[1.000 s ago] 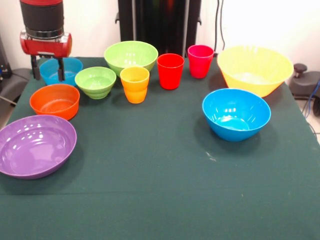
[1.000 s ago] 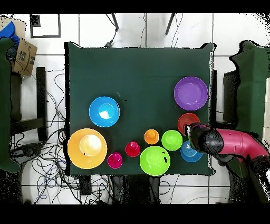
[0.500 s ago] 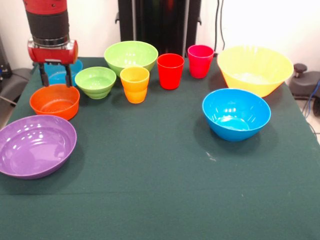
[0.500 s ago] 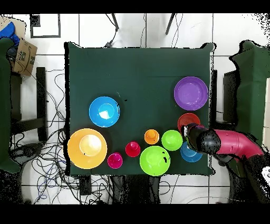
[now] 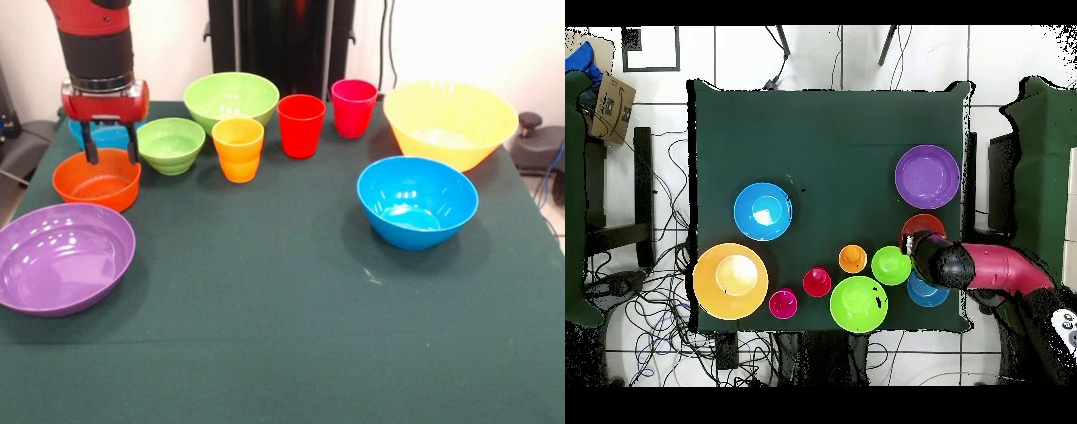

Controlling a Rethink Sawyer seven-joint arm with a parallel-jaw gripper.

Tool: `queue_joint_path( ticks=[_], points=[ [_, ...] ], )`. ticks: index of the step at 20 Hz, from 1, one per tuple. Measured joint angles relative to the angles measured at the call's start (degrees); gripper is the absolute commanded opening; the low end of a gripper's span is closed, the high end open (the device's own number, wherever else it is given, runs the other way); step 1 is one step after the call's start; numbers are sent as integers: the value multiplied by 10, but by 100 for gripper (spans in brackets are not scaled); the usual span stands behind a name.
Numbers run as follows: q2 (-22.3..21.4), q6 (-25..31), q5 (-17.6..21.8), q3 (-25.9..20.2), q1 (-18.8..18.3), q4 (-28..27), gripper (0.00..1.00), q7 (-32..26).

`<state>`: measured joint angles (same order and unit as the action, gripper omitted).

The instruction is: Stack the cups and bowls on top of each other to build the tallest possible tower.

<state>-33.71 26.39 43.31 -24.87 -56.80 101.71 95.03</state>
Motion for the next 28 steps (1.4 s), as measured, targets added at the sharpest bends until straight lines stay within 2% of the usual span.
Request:
queue_joint_path(
  ticks=[15, 23, 28],
  points=[
    [47, -58, 17, 6, 30, 0, 100, 0],
    [73, -87, 41, 47, 66, -3, 100, 0],
    [74, -109, 62, 90, 108, -10, 100, 0]
  ],
)
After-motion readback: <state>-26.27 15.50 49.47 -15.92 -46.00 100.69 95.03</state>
